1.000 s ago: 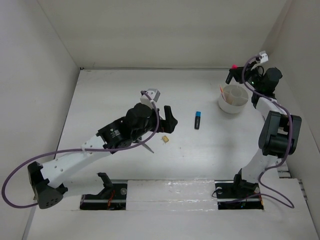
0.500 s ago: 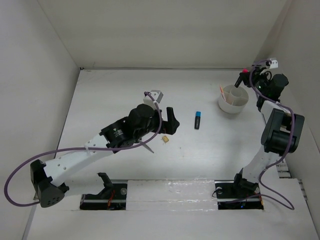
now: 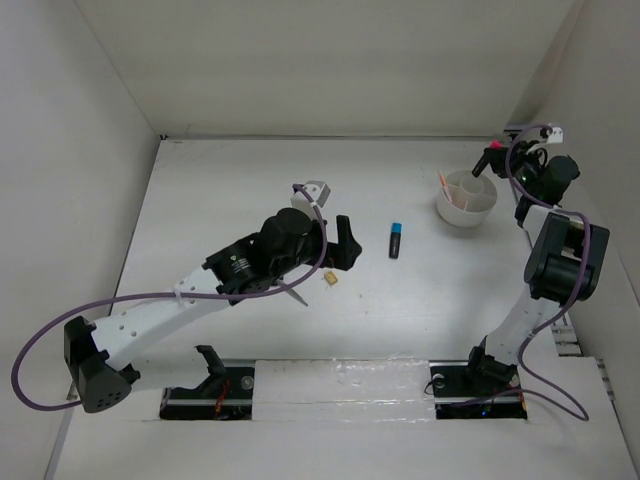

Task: Sort the stationery into containers
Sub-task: Place the stationery in the storage box.

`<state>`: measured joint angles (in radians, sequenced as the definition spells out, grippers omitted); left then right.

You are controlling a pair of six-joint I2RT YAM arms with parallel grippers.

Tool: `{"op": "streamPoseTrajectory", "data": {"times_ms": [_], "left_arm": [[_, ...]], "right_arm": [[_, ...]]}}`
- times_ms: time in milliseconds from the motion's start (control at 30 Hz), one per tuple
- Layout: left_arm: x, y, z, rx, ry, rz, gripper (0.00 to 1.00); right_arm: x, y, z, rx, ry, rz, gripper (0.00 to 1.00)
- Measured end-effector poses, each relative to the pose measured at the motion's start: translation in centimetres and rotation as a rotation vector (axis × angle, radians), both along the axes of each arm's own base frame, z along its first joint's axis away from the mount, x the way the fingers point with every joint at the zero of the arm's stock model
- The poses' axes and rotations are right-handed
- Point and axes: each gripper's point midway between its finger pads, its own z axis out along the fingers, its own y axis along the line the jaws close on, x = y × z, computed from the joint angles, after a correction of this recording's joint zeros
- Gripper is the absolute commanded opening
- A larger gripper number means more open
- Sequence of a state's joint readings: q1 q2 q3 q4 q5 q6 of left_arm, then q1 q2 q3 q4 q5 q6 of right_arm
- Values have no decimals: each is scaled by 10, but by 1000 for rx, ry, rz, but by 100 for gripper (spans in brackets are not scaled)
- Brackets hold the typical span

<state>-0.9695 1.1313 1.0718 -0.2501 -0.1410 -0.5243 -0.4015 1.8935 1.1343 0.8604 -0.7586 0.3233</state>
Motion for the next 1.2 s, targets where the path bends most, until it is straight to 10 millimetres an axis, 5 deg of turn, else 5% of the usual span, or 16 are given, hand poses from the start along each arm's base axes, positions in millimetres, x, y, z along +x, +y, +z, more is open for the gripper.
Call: {"op": "streamPoseTrajectory", "data": {"times_ms": [633, 1033, 1200], "left_arm": [[0, -3, -11, 22, 20, -9, 100], [1, -5, -10, 14, 16, -12, 100], [1, -6, -10, 12, 12, -17, 100]], "right_arm": [[25, 30, -3, 1, 23, 98, 0], [25, 43, -44, -9, 147, 167, 0], [23, 47, -46, -20, 158, 201, 11]]}}
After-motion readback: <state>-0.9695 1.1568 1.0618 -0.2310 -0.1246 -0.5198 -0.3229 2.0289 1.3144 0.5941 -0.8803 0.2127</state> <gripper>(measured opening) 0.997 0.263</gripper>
